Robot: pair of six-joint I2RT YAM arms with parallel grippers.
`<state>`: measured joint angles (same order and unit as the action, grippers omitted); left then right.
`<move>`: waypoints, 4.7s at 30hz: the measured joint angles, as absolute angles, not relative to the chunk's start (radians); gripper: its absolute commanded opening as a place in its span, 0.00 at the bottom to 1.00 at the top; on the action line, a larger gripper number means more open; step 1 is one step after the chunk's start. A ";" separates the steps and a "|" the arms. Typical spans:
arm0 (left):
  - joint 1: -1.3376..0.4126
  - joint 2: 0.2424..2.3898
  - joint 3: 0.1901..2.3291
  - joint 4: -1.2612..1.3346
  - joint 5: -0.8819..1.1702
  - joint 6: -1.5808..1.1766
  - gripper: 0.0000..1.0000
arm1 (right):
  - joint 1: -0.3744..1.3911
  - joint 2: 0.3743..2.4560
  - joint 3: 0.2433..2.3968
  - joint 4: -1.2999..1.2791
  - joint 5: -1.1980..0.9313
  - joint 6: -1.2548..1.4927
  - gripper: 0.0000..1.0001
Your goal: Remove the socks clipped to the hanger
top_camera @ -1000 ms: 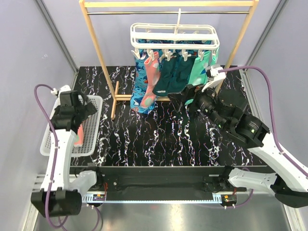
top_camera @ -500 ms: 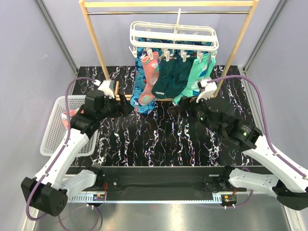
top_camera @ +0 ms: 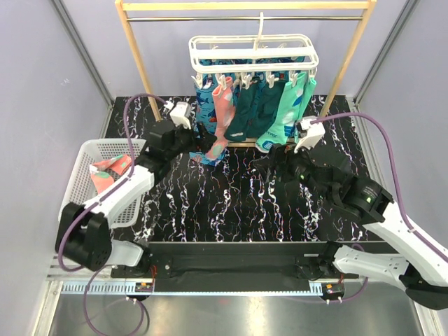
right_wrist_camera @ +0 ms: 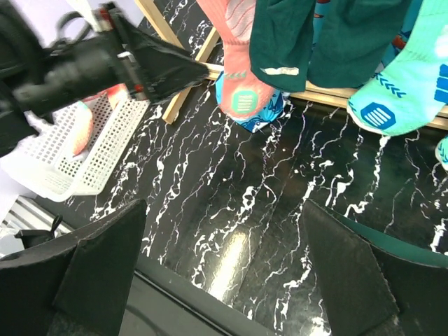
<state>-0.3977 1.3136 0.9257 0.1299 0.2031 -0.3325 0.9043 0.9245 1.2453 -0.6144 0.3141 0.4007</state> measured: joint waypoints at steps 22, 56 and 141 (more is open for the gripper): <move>-0.605 1.369 0.916 0.266 0.056 -0.285 0.00 | 0.904 1.035 1.554 -0.751 0.439 0.422 0.91; -1.089 1.176 0.805 0.155 -0.597 -0.156 0.00 | 0.905 1.677 2.151 -0.588 0.622 0.153 0.68; -0.822 0.742 0.874 -0.411 -0.846 -0.455 0.00 | 0.962 1.423 1.730 -0.530 0.612 0.164 1.00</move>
<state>-0.8215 0.7422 0.8738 -0.4107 -0.8459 -0.4545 0.9623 1.4235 1.7298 -0.5304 0.6121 0.1642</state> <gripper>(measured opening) 0.024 0.990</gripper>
